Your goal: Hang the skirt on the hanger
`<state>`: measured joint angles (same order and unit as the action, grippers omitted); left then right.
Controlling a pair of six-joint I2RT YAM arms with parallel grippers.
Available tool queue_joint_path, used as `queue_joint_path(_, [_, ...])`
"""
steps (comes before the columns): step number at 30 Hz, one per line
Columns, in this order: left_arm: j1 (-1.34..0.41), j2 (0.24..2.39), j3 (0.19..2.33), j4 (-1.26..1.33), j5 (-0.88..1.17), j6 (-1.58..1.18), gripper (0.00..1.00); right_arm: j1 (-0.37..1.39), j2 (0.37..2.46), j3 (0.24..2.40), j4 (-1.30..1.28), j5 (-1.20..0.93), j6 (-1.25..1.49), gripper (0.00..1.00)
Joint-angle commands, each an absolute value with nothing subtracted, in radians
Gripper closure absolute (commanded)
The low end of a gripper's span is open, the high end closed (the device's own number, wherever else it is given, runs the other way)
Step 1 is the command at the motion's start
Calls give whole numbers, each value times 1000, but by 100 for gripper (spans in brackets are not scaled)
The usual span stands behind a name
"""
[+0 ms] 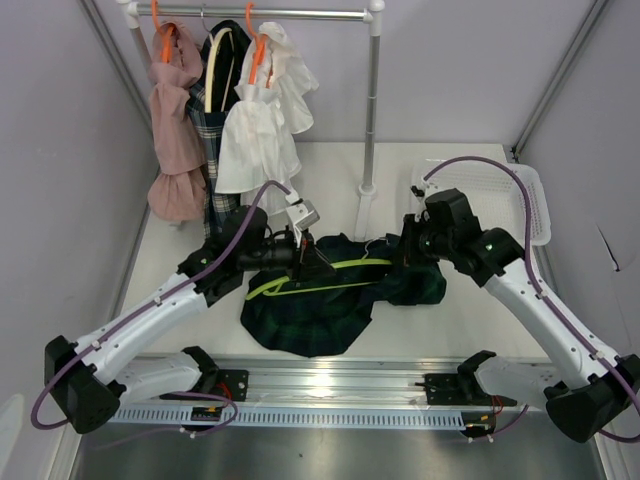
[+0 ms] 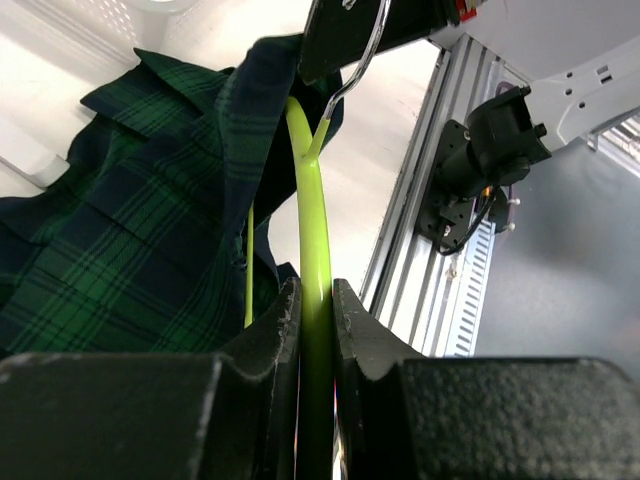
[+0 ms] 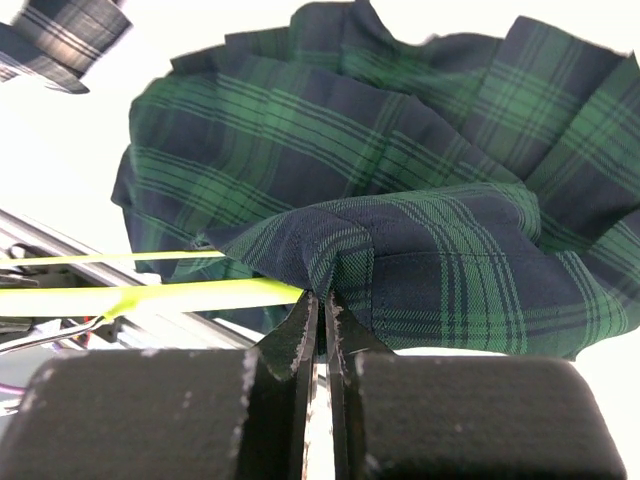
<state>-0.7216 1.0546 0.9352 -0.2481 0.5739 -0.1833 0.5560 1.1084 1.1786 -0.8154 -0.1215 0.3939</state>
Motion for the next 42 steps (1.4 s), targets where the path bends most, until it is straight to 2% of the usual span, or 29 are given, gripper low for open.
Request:
queue_joint_path(1, [-736,1051,911,-80,565,-236,100,571,1083,1164,-736,-107,417,100])
queue_joint_path(9, [-735,1081,882,-37,503,-267,100,581,1055,1072,-680,-58,426,91])
queue_joint_path(13, [-736,1095,867,-8,491,-282,100,580,1039,1022,-631,-61,442,78])
queue_joint_path(18, [-735,1108,851,26,492,-296,100,581,1037,996,-614,-45,445,67])
queue_joint_path(25, [-736,1126,850,29,499,-296,100,583,959,971,-606,35,454,38])
queue_joint_path(30, [-735,1135,851,29,497,-295,100,584,894,951,-574,52,457,32])
queue_joint_path(33, [-735,1140,854,26,499,-295,100,597,870,948,-539,34,453,31])
queue_joint_path(42, [-736,1160,862,26,506,-299,100,773,894,954,-427,136,466,30])
